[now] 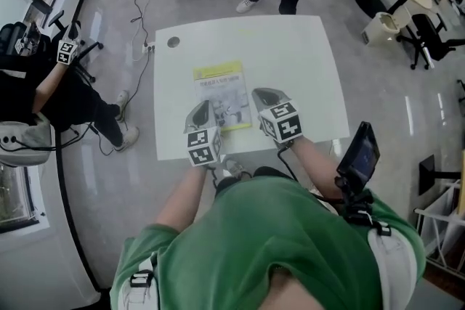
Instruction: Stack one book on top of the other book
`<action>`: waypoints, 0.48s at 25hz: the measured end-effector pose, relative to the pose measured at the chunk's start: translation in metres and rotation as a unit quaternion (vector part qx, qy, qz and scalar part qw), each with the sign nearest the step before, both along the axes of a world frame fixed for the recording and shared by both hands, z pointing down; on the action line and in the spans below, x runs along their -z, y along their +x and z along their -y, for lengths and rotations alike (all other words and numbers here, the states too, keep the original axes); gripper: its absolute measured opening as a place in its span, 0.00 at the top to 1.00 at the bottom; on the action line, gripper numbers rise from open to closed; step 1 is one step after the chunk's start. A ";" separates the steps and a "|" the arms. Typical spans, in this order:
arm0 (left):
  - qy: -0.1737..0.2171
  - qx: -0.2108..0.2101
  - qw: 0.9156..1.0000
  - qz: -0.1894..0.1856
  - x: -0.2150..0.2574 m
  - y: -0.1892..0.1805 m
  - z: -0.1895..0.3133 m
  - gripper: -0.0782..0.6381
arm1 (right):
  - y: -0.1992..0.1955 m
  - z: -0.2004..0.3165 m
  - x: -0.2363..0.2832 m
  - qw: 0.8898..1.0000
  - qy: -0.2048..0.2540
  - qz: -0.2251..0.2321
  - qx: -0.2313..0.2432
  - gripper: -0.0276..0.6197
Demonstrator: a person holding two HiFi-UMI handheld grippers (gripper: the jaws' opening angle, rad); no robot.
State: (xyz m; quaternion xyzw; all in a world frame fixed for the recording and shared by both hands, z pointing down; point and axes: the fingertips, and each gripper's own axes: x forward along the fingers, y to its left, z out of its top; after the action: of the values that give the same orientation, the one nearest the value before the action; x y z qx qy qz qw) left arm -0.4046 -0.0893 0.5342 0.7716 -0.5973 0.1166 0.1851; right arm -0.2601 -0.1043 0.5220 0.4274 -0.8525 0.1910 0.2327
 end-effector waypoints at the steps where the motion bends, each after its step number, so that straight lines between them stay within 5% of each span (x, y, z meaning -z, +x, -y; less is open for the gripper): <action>1: 0.006 -0.001 1.000 0.000 0.004 0.004 -0.002 0.88 | 0.003 -0.002 0.007 1.000 0.008 0.006 0.001 0.95; 12: 0.041 -0.010 0.999 -0.016 0.048 0.064 -0.044 0.88 | 0.043 -0.054 0.059 0.996 0.060 0.060 0.010 0.95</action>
State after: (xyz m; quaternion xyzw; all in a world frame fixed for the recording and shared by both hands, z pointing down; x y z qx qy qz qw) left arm -0.3403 -0.0456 0.4861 0.7864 -0.5908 0.0811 0.1613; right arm -0.2171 -0.0507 0.4627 0.4201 -0.8790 0.1624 0.1567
